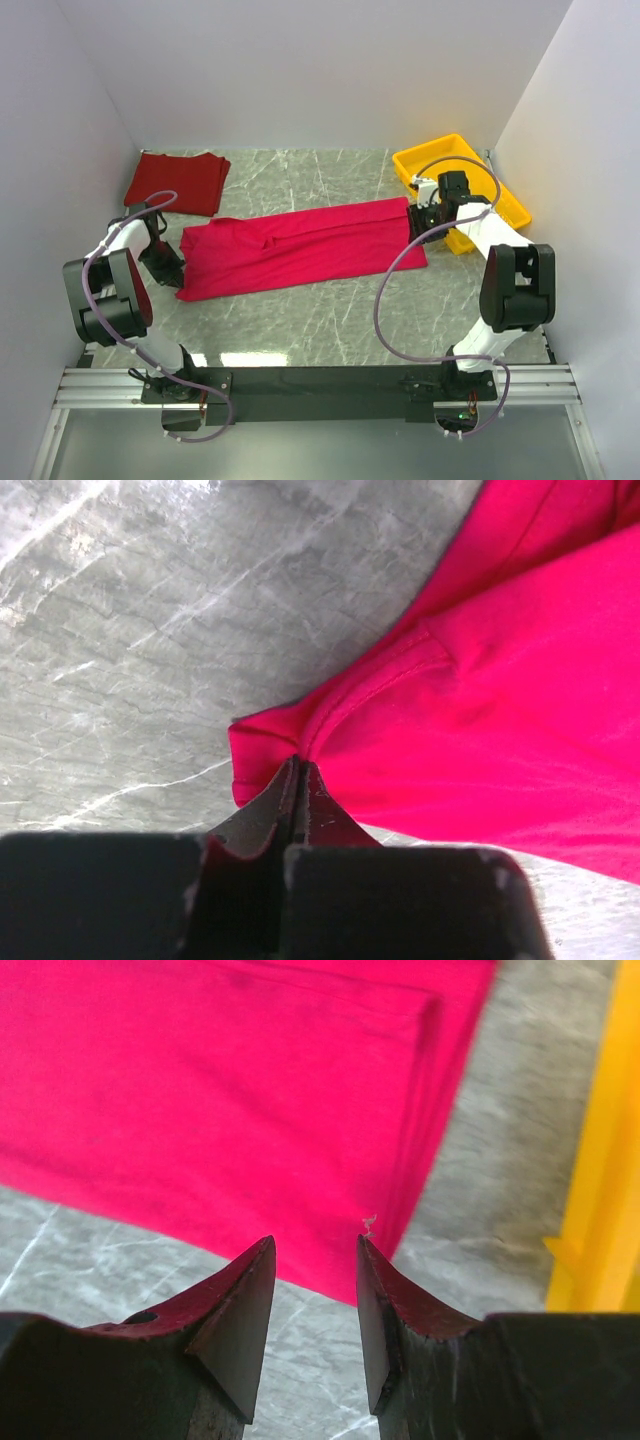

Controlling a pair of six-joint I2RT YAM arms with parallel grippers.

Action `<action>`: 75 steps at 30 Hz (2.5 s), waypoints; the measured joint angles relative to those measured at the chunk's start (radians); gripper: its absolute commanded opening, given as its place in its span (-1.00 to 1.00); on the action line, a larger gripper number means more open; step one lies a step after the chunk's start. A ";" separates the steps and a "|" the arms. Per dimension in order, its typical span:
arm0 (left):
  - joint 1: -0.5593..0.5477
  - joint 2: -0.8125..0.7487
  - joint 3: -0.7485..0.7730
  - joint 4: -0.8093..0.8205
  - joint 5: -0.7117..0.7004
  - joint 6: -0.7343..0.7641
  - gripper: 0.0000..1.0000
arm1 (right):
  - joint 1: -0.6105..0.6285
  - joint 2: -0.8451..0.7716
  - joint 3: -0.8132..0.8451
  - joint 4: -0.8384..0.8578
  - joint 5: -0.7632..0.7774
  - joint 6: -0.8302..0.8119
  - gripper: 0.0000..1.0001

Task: Fold and stack the t-shirts
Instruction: Fold the tshirt

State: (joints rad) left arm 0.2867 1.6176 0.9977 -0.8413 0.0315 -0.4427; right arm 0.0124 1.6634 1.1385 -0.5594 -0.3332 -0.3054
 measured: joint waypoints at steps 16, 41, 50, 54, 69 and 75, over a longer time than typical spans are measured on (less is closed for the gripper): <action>0.000 -0.043 0.000 -0.025 0.037 0.005 -0.99 | 0.000 0.092 -0.002 0.002 0.161 0.063 -0.11; 0.007 -0.088 0.000 -0.037 0.074 0.005 -0.99 | 0.000 0.111 -0.033 -0.008 0.125 0.100 -1.00; 0.021 -0.122 0.000 -0.041 0.077 0.004 -0.99 | -0.043 -0.006 -0.066 -0.001 0.098 0.112 -1.00; 0.035 -0.143 0.000 -0.041 0.077 0.004 -0.99 | -0.068 -0.068 -0.082 0.010 0.090 0.111 -1.00; 0.065 -0.235 -0.015 -0.077 0.115 0.000 -0.99 | -0.092 -0.140 -0.204 0.013 0.038 0.029 -1.00; 0.081 -0.274 -0.070 -0.109 0.130 -0.037 -0.99 | -0.134 -0.172 -0.235 0.026 0.033 -0.002 -1.00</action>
State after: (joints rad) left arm 0.3679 1.3437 0.9279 -0.9504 0.1616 -0.4801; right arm -0.1215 1.4910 0.9031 -0.5331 -0.3004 -0.3069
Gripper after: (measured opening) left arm 0.013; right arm 0.007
